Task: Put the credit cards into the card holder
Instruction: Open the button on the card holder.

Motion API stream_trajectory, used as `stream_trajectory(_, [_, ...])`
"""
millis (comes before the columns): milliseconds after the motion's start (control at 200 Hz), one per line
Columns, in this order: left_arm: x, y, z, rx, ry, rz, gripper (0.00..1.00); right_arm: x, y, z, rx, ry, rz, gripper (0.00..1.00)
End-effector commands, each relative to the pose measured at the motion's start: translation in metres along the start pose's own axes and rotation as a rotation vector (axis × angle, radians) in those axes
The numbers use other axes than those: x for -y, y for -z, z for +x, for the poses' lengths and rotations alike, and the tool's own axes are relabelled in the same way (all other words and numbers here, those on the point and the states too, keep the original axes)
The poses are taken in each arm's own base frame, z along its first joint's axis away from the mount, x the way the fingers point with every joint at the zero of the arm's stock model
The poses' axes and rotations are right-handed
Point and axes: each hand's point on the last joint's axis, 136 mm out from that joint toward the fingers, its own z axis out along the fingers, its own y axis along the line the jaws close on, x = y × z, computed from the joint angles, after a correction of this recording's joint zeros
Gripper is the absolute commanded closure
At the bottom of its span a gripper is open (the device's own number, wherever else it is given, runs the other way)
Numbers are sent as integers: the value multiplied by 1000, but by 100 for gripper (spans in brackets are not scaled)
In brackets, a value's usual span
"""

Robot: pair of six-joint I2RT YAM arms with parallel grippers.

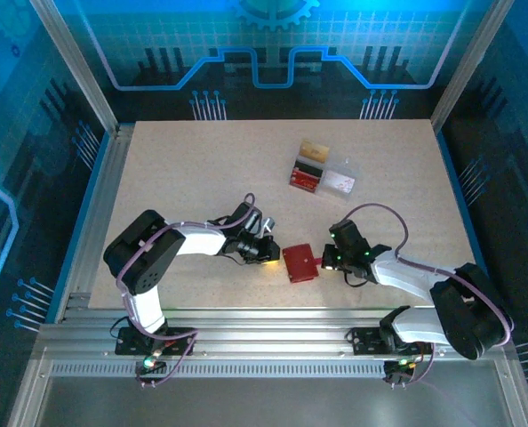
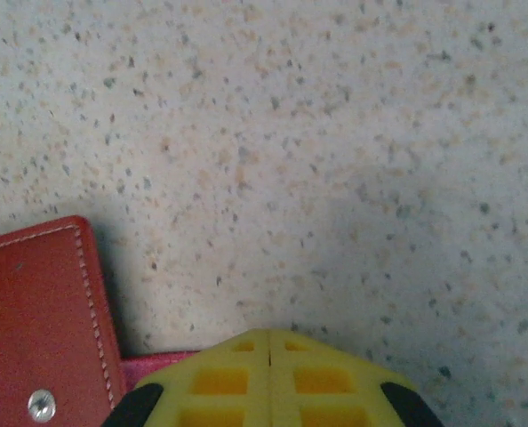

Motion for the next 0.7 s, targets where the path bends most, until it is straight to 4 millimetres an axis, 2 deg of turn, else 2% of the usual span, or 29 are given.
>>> stream_trajectory(0, [-21,-10,9,-30,9,-73,87,17,-9,6,-7,-46,77,81])
stream_trajectory(90, [-22,-12,10,-36,9,-76,87,20,-5,3,12,-37,117,77])
stream_trajectory(195, [-23,-12,10,-36,10,-81,87,15,19,-9,91,37,194,71])
stream_trajectory(340, [-24,-14,10,-39,14,-85,87,-16,54,-23,142,156,192,52])
stream_trajectory(460, [-25,-15,10,-43,19,-88,87,-54,59,-19,88,224,65,44])
stream_trajectory(515, [-26,-15,11,-45,20,-90,87,-73,57,-14,49,252,-10,45])
stream_trajectory(590, [-25,-15,10,-43,20,-90,87,-94,49,-6,-6,278,-93,53])
stream_trajectory(645, [-25,-15,10,-44,20,-90,87,-99,41,-4,-30,278,-105,62])
stream_trajectory(695, [-25,-15,10,-44,19,-89,87,-100,34,-2,-47,273,-110,66])
